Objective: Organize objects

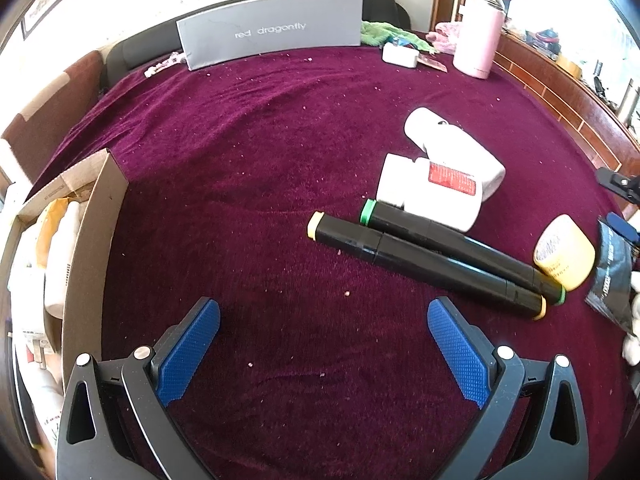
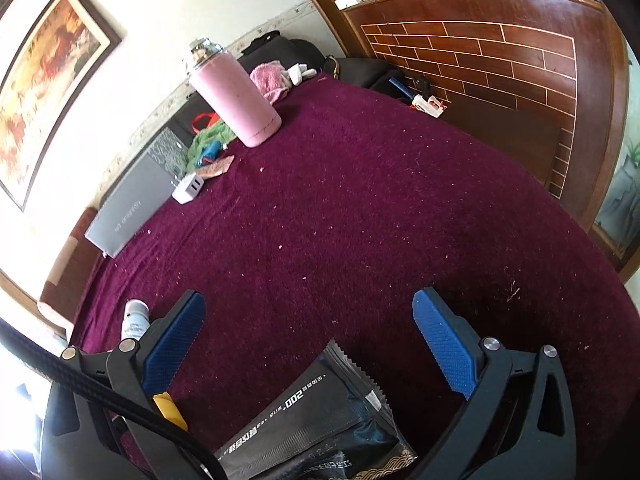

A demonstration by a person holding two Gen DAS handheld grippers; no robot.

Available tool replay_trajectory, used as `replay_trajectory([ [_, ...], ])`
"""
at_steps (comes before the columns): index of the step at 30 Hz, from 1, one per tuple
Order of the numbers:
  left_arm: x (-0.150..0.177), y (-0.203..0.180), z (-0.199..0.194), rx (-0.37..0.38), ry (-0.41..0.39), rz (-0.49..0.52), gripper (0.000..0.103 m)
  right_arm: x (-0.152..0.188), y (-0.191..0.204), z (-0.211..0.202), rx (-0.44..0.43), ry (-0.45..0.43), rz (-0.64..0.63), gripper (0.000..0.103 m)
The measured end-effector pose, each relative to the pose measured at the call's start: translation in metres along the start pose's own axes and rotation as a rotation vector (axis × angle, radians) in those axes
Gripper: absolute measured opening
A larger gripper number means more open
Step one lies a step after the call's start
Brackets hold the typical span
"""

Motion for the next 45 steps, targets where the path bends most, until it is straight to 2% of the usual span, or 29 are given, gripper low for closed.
replay_trajectory([
  [2, 0.005, 0.0, -0.005, 0.029, 0.009, 0.002, 0.101, 0.002, 0.003, 0.001, 0.046, 0.031, -0.046, 0.102],
  [4, 0.011, -0.001, -0.016, 0.087, 0.003, -0.021, 0.101, 0.002, 0.006, -0.005, 0.101, 0.049, -0.077, 0.095],
  [5, 0.012, 0.001, -0.022, 0.099, -0.007, -0.035, 0.101, -0.001, 0.01, -0.014, 0.1, 0.036, -0.084, 0.095],
  [7, 0.011, 0.006, -0.038, 0.112, -0.047, -0.064, 0.101, -0.011, 0.023, -0.047, 0.098, -0.051, -0.112, 0.095],
  [9, 0.01, 0.014, -0.053, 0.123, -0.08, -0.097, 0.101, -0.018, 0.046, -0.083, 0.051, -0.13, -0.15, 0.096],
  [11, 0.009, 0.02, -0.072, 0.162, -0.118, -0.134, 0.101, -0.014, 0.083, -0.112, -0.075, -0.138, -0.196, 0.097],
  [12, 0.009, 0.023, -0.079, 0.164, -0.132, -0.142, 0.101, -0.006, 0.104, -0.12, -0.16, -0.1, -0.229, 0.098],
  [14, 0.011, 0.032, -0.097, 0.141, -0.168, -0.149, 0.101, 0.026, 0.148, -0.12, -0.336, 0.06, -0.301, 0.098],
  [16, 0.017, 0.04, -0.112, 0.13, -0.187, -0.149, 0.101, 0.063, 0.184, -0.107, -0.457, 0.233, -0.335, 0.096],
  [17, 0.021, 0.045, -0.119, 0.125, -0.194, -0.149, 0.101, 0.08, 0.196, -0.098, -0.484, 0.303, -0.346, 0.096],
  [19, 0.028, 0.055, -0.129, 0.117, -0.206, -0.158, 0.101, 0.106, 0.215, -0.074, -0.492, 0.403, -0.364, 0.094],
  [21, 0.034, 0.064, -0.136, 0.123, -0.215, -0.167, 0.101, 0.123, 0.222, -0.049, -0.457, 0.458, -0.369, 0.094],
  [25, 0.043, 0.078, -0.143, 0.123, -0.224, -0.191, 0.101, 0.125, 0.213, -0.024, -0.315, 0.409, -0.397, 0.092],
  [31, 0.05, 0.08, -0.134, 0.162, -0.199, -0.223, 0.101, 0.181, 0.228, -0.041, -0.58, 0.72, -0.274, 0.093],
  [32, 0.051, 0.079, -0.134, 0.165, -0.2, -0.221, 0.101, 0.183, 0.231, -0.046, -0.623, 0.738, -0.258, 0.093],
  [33, 0.051, 0.079, -0.136, 0.167, -0.203, -0.22, 0.101, 0.181, 0.232, -0.051, -0.647, 0.719, -0.249, 0.092],
  [34, 0.052, 0.079, -0.137, 0.167, -0.208, -0.221, 0.101, 0.172, 0.229, -0.052, -0.621, 0.654, -0.263, 0.092],
  [37, 0.052, 0.078, -0.14, 0.179, -0.218, -0.235, 0.101, 0.137, 0.214, -0.037, -0.432, 0.459, -0.337, 0.092],
  [39, 0.054, 0.078, -0.141, 0.178, -0.219, -0.238, 0.101, 0.122, 0.207, -0.022, -0.331, 0.394, -0.374, 0.092],
  [41, 0.055, 0.078, -0.142, 0.171, -0.218, -0.236, 0.101, 0.125, 0.206, -0.002, -0.275, 0.426, -0.399, 0.092],
  [44, 0.058, 0.083, -0.142, 0.172, -0.219, -0.249, 0.101, 0.148, 0.205, 0.015, -0.217, 0.526, -0.437, 0.092],
  [45, 0.058, 0.085, -0.141, 0.175, -0.215, -0.256, 0.101, 0.147, 0.205, 0.01, -0.214, 0.505, -0.44, 0.092],
])
Point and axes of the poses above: each gripper's, at about its wrist camera, not at the fingertips, and z roughly the way its jaws point, y to its left, x to its underside, the point moved 9 cm from there along z, roughly the way its jaws point, and after that the axes turned 9 degrees about x, right-handed, at the moved point
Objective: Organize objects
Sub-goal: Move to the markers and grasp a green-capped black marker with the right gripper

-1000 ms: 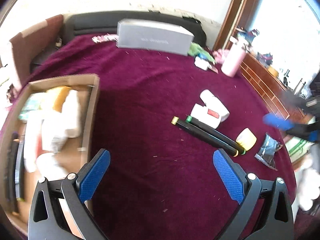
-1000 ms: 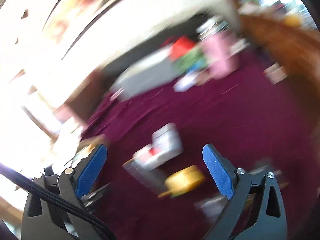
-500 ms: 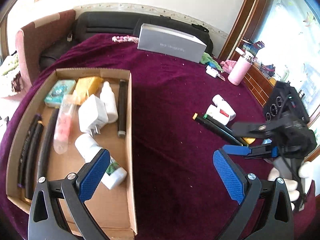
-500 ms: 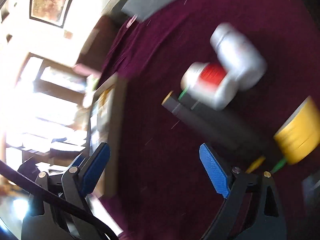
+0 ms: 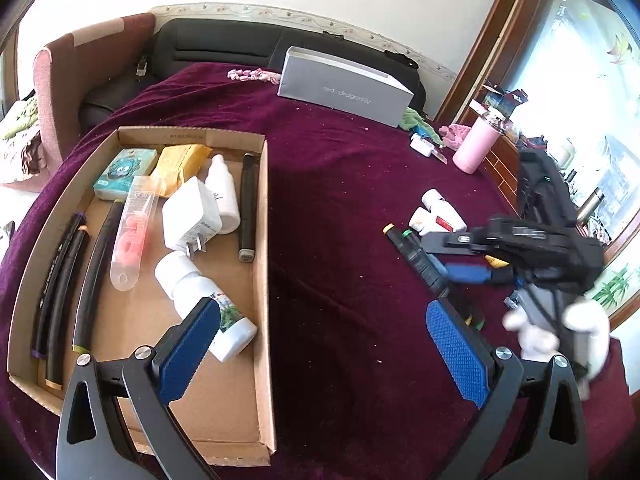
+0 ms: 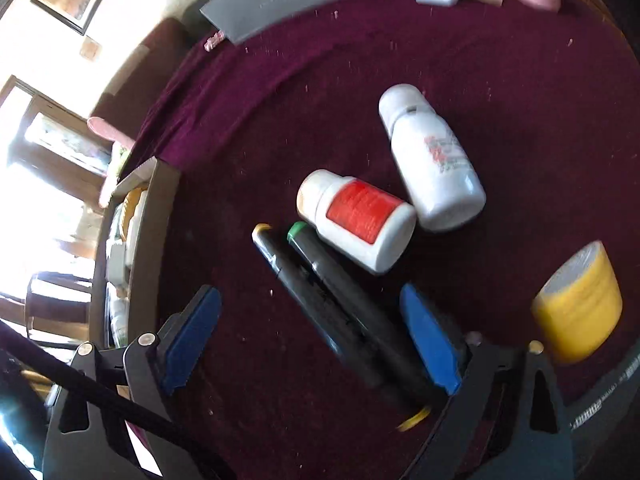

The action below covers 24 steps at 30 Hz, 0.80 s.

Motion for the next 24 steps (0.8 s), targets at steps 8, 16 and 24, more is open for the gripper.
replay_trajectory([
  [8, 0.008, -0.006, 0.003, 0.022, 0.025, 0.009, 0.101, 0.029, 0.029, -0.012, -0.129, 0.011, -0.019, 0.089],
  [16, 0.014, -0.016, 0.001, -0.003, 0.024, 0.06, 0.1, 0.056, 0.054, -0.006, 0.04, -0.01, -0.162, 0.056],
  [24, 0.015, -0.013, -0.003, -0.028, 0.025, 0.078, 0.1, 0.056, 0.08, 0.006, 0.254, -0.092, -0.292, 0.03],
])
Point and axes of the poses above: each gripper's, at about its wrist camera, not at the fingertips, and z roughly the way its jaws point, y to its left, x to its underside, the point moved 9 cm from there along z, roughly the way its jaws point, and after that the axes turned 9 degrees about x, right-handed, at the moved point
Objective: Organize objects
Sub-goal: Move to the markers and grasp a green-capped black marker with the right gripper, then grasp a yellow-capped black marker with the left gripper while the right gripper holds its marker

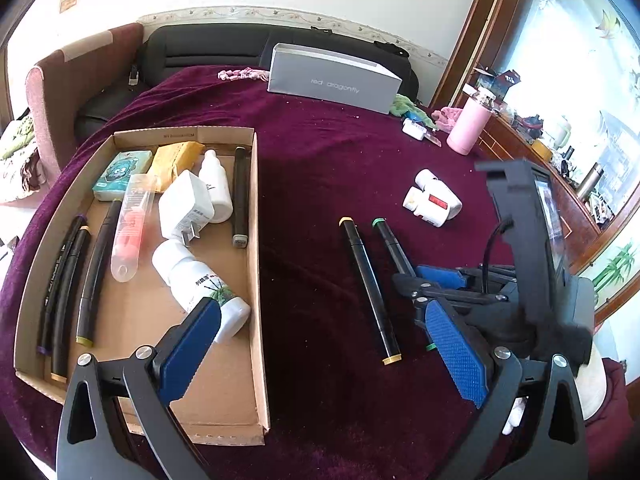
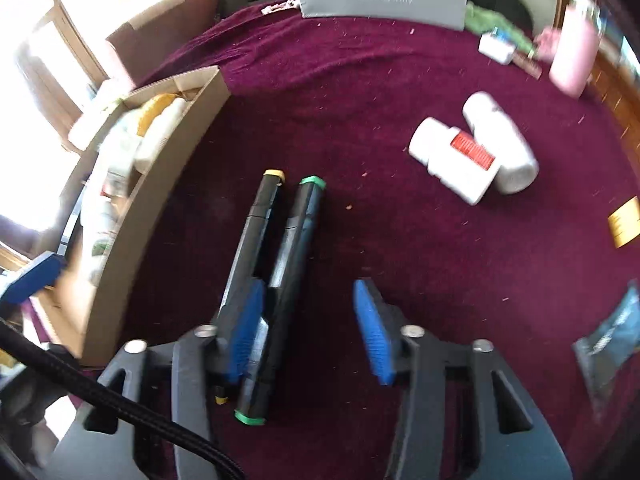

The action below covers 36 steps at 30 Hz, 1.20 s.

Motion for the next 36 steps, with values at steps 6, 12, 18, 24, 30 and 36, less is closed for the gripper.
replay_trajectory([
  [6, -0.002, -0.019, 0.019, -0.003, 0.045, 0.059, 0.098, 0.011, -0.019, -0.003, 0.128, -0.025, -0.057, 0.021],
  [12, -0.002, -0.039, 0.064, 0.004, 0.133, 0.06, 0.081, 0.015, -0.074, -0.005, 0.144, -0.017, 0.065, 0.018],
  [18, 0.002, -0.034, 0.103, -0.046, 0.206, 0.044, 0.052, 0.011, -0.089, -0.001, 0.09, -0.007, 0.136, 0.018],
  [24, 0.002, -0.04, 0.111, -0.122, 0.182, 0.15, 0.045, 0.008, -0.085, 0.0, 0.089, -0.02, 0.127, 0.019],
  [30, 0.006, -0.043, 0.104, -0.03, 0.195, 0.134, 0.011, 0.006, -0.084, 0.002, 0.089, -0.025, 0.12, 0.019],
  [36, 0.003, -0.038, 0.088, 0.005, 0.166, 0.084, 0.011, 0.002, -0.08, 0.004, 0.115, -0.046, 0.103, 0.02],
])
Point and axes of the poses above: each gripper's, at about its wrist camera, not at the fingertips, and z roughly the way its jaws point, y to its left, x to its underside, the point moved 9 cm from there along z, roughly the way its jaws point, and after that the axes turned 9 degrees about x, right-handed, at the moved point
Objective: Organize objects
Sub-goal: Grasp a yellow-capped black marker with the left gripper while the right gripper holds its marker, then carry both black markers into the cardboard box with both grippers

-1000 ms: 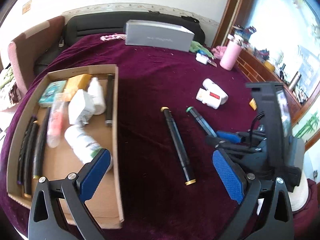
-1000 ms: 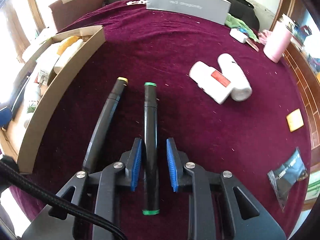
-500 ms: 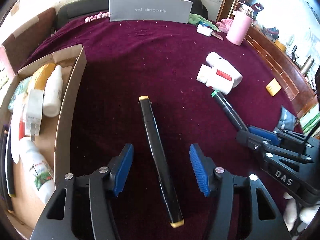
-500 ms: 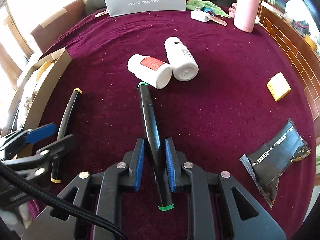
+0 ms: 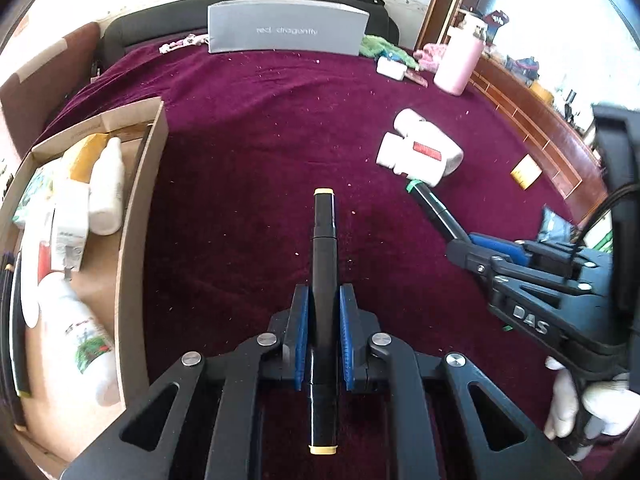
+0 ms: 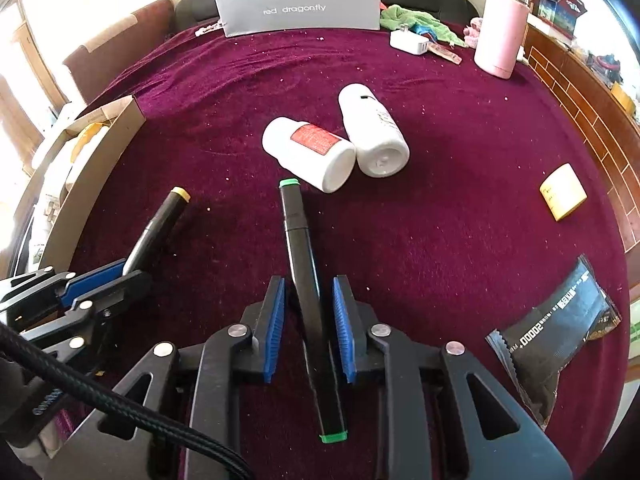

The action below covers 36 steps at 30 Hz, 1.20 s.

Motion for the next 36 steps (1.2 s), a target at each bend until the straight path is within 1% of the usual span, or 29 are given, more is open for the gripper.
replay_trajectory([
  [1, 0.0, 0.0, -0.005, 0.003, -0.009, -0.003, 0.011, 0.0, 0.0, 0.0, 0.007, -0.006, -0.001, 0.015],
  [2, 0.001, 0.001, -0.009, 0.003, -0.016, -0.004, 0.011, 0.0, -0.001, 0.0, 0.021, -0.013, -0.006, 0.014],
  [3, 0.001, 0.002, -0.012, 0.004, -0.022, -0.007, 0.011, 0.0, -0.002, -0.001, 0.016, -0.016, -0.001, 0.012],
  [6, 0.002, 0.005, -0.022, 0.016, -0.035, -0.026, 0.011, 0.001, -0.005, -0.006, -0.047, -0.008, 0.045, 0.012],
  [9, 0.003, 0.011, -0.03, 0.029, -0.049, -0.048, 0.011, 0.002, -0.005, -0.017, -0.08, -0.021, 0.069, 0.012],
  [11, 0.004, 0.015, -0.038, 0.033, -0.068, -0.063, 0.011, 0.003, -0.002, -0.026, -0.113, -0.028, 0.081, 0.012],
  [15, 0.007, 0.028, -0.06, 0.028, -0.111, -0.086, 0.011, 0.004, 0.011, -0.045, -0.209, -0.028, 0.093, 0.013],
  [21, 0.013, 0.074, -0.099, -0.028, -0.185, -0.163, 0.011, 0.004, 0.048, -0.067, -0.35, -0.007, 0.076, 0.013],
  [25, 0.02, 0.113, -0.115, -0.065, -0.214, -0.236, 0.011, 0.0, 0.082, -0.08, -0.423, 0.004, 0.041, 0.013],
  [28, 0.027, 0.14, -0.119, -0.088, -0.222, -0.286, 0.011, -0.004, 0.108, -0.085, -0.471, 0.02, 0.013, 0.013],
  [30, 0.033, 0.155, -0.121, -0.1, -0.223, -0.309, 0.011, -0.006, 0.128, -0.086, -0.498, 0.035, -0.005, 0.013],
  [33, 0.039, 0.175, -0.12, -0.109, -0.218, -0.338, 0.011, -0.008, 0.152, -0.084, -0.513, 0.05, -0.031, 0.013],
  [36, 0.041, 0.185, -0.117, -0.111, -0.216, -0.354, 0.011, -0.008, 0.178, -0.081, -0.532, 0.068, -0.05, 0.013],
])
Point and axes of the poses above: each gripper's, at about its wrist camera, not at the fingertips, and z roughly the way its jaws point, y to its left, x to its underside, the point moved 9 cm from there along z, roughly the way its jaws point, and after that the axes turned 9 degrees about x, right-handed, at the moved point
